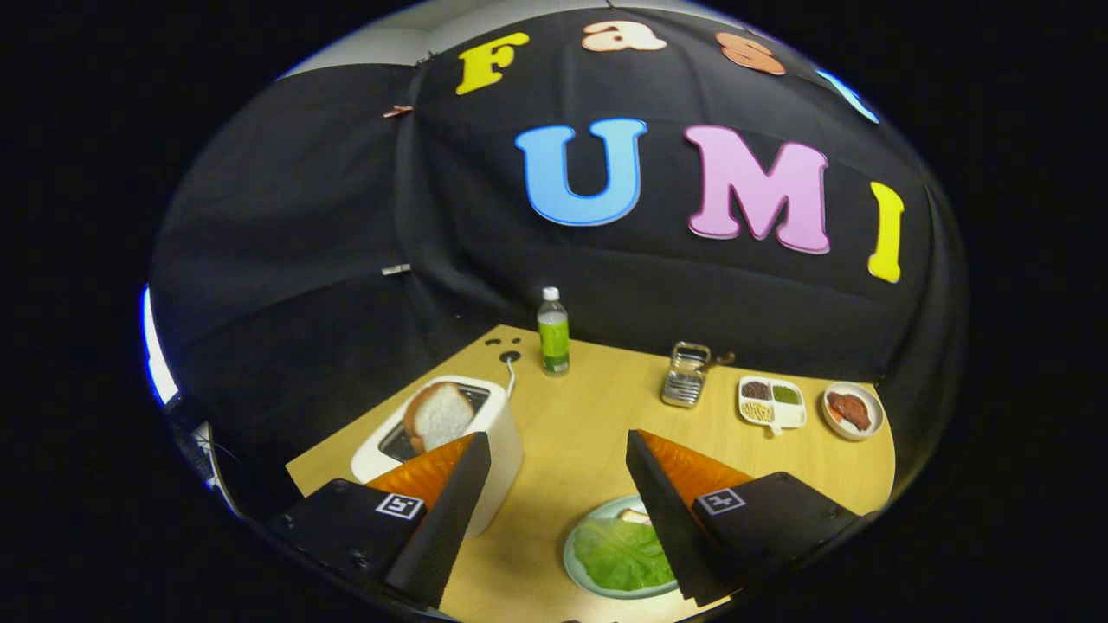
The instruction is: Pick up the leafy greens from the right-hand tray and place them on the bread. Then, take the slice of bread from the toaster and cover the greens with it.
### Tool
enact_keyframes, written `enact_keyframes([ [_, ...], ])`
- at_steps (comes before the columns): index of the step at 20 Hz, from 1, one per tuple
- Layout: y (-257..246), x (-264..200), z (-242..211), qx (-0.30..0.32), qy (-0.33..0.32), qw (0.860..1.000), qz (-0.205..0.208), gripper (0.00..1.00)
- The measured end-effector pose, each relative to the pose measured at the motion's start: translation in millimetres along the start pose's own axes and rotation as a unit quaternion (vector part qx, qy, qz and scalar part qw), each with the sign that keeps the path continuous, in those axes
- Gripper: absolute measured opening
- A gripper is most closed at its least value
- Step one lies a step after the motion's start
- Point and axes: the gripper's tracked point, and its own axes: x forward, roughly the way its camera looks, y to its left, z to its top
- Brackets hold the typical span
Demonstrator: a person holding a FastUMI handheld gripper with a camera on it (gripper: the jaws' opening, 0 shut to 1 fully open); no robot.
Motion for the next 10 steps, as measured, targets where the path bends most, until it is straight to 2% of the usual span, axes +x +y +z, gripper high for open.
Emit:
enact_keyframes([
  [2,29.0,5.1,19.0,-0.029,-0.015,0.999,0.026,0.98],
  [5,75.4,21.6,19.3,-0.036,-0.01,0.997,0.066,0.98],
  [10,119.9,53.8,2.8,-0.065,0.014,0.994,0.092,0.99],
])
